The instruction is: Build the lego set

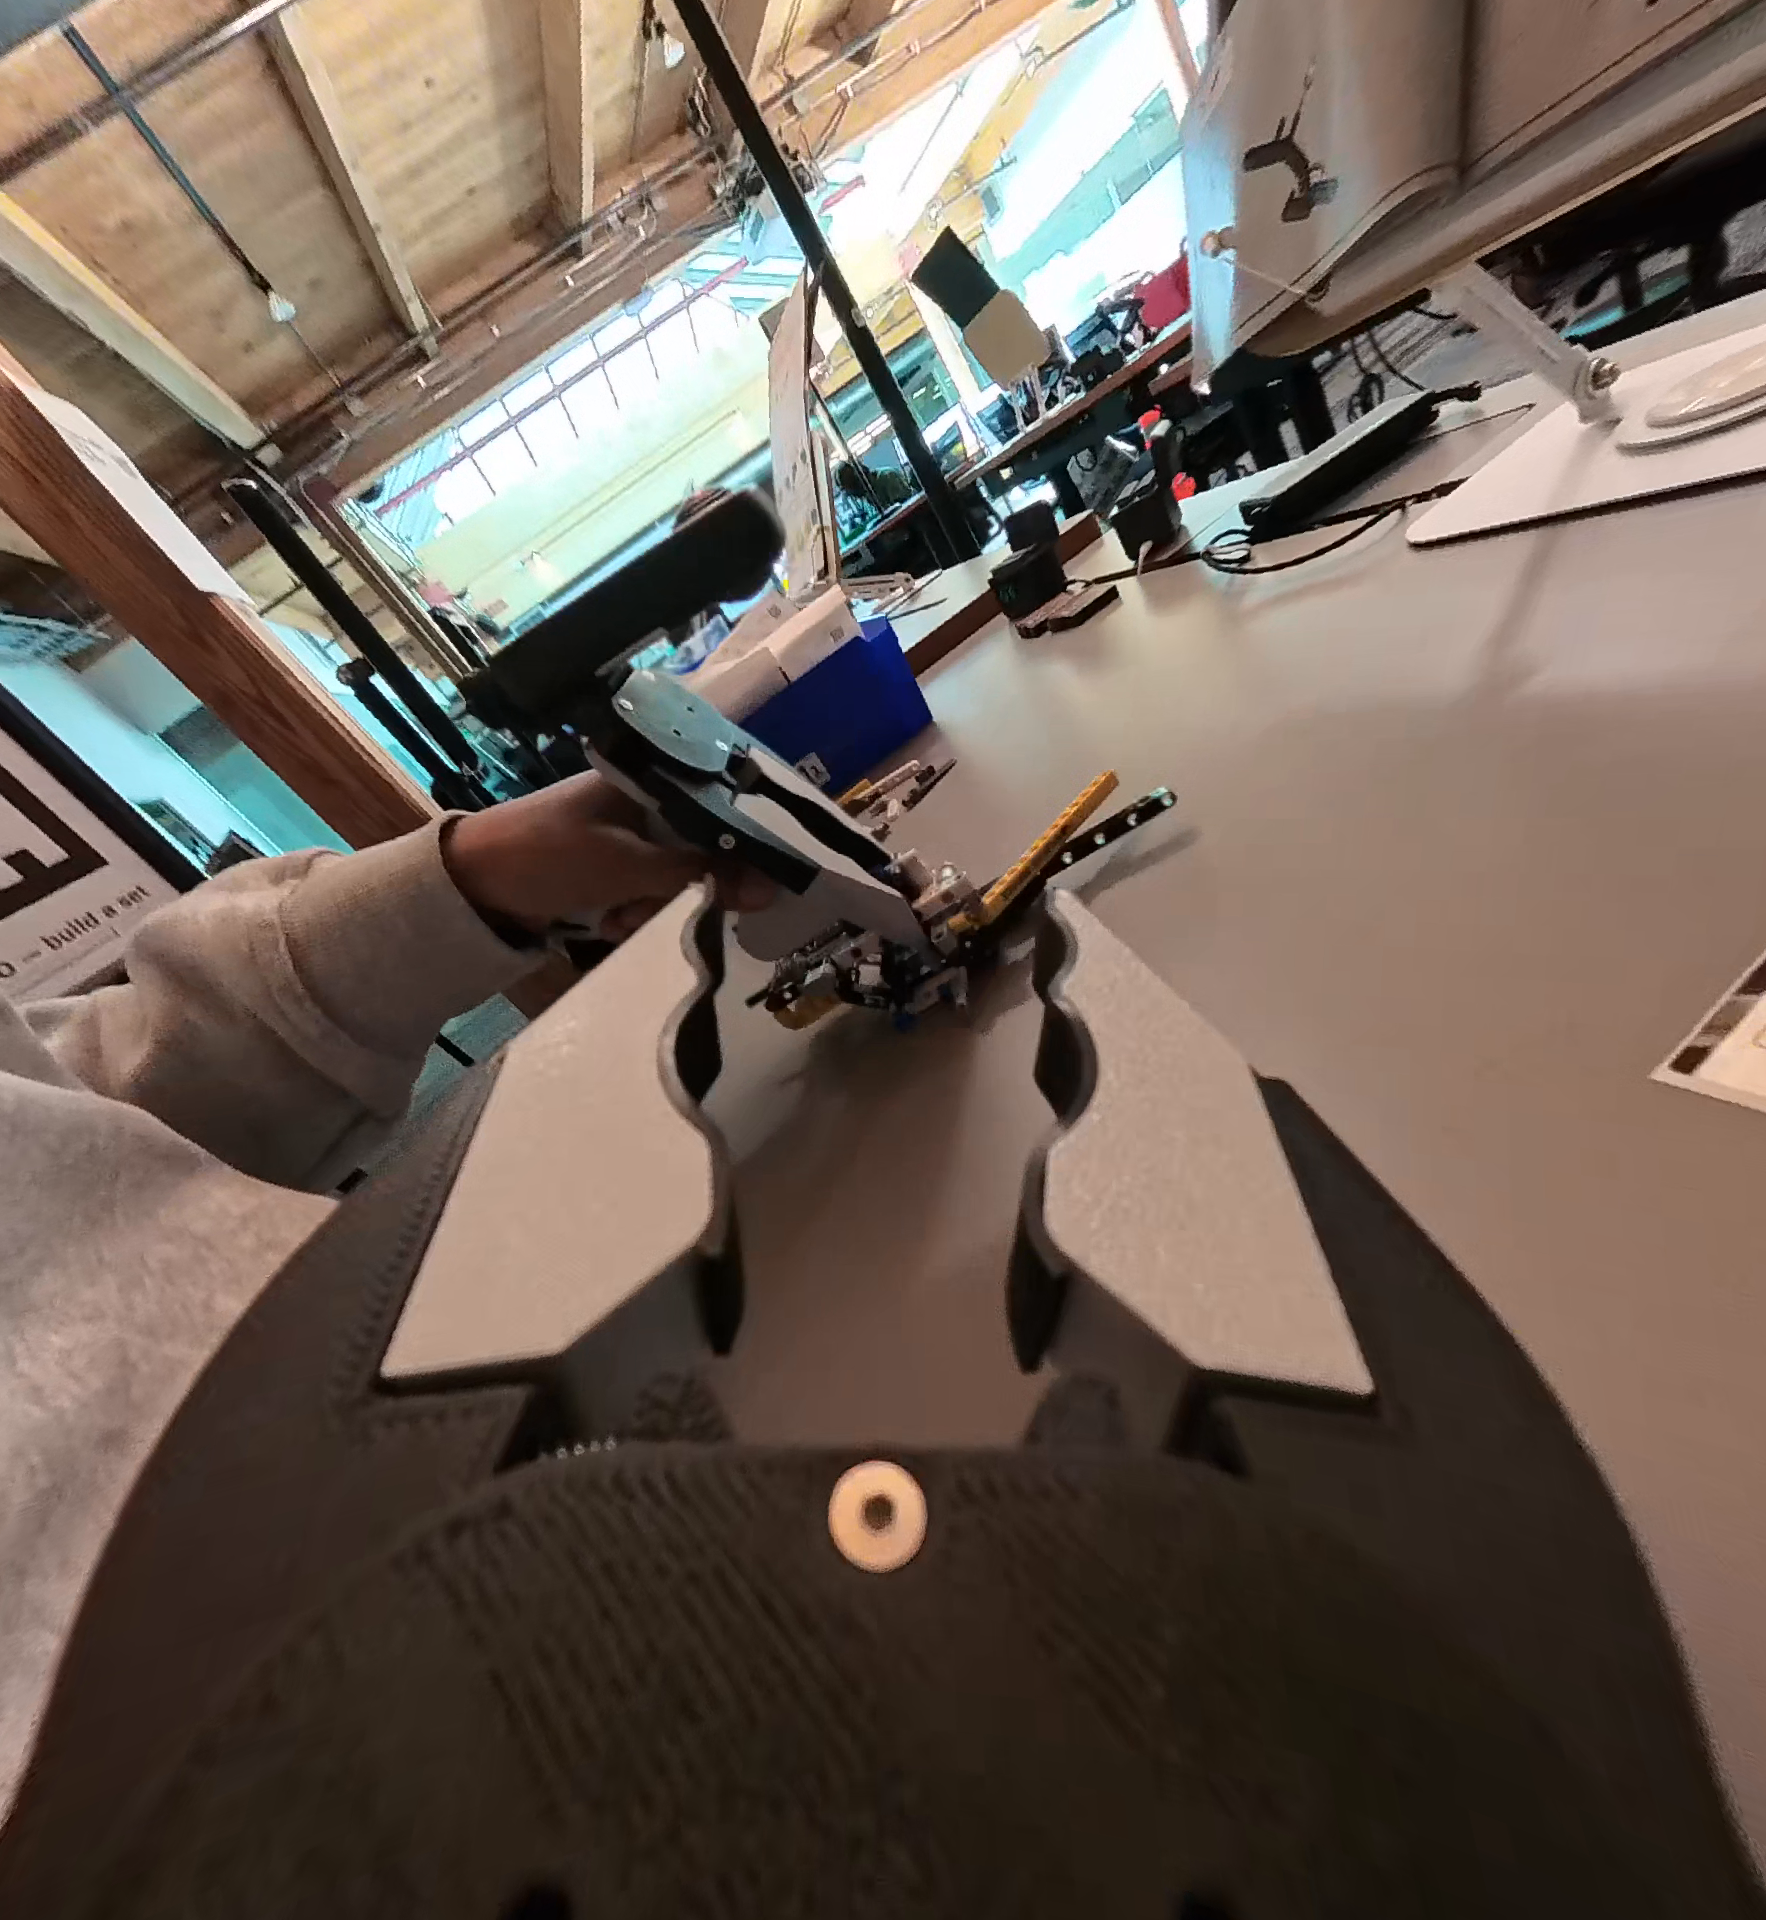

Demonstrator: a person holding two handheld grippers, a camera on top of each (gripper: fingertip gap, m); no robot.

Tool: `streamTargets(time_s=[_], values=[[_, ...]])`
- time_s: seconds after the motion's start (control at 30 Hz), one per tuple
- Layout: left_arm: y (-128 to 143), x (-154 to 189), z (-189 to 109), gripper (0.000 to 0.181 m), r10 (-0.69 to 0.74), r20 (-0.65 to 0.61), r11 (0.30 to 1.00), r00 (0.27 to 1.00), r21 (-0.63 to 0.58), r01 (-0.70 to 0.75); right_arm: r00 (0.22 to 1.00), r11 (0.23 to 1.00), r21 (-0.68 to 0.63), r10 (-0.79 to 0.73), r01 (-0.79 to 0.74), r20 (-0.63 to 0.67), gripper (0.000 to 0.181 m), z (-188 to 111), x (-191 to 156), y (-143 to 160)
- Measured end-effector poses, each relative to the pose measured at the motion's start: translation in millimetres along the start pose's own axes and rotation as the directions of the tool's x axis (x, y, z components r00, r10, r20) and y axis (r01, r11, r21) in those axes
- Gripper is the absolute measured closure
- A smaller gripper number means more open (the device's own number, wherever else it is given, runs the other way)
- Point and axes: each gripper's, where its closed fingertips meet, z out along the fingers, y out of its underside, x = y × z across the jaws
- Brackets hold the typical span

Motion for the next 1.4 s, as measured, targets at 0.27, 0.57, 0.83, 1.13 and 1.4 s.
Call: streamTargets(time_s=[0.27,0.57,0.83,1.13,1.4], values=[[-19.9,-6.0,-27.4,0.143,-0.089,-0.210,0.976,0.974,0.177,0.128,1.000,0.999,0.032,0.010,-0.011,0.029,0.120,-2.1,-2.7,-5.8],[-57.1,58.0,-104.6,0.145,0.225,-0.590,0.829,0.775,0.534,0.166,1.000,1.000,0.007,-0.024,0.024,0.015,0.120,0.6,-3.4,-1.8],[-54.5,99.9,-147.4,0.146,0.458,-0.680,0.721,0.572,0.661,0.208,0.997,0.998,0.047,-0.048,0.045,0.067,0.133,-3.0,-14.7,-9.8],[-45.3,119.4,-182.5,0.146,0.545,-0.795,0.689,0.268,0.606,0.398,0.988,0.994,0.066,-0.090,0.082,0.128,0.135,-0.6,-31.3,-11.9],[-44.6,121.4,-203.2,0.147,0.577,-0.807,0.685,0.128,0.563,0.462,0.989,0.995,0.084,-0.068,0.057,0.135,0.134,-2.9,-30.1,-15.0]])
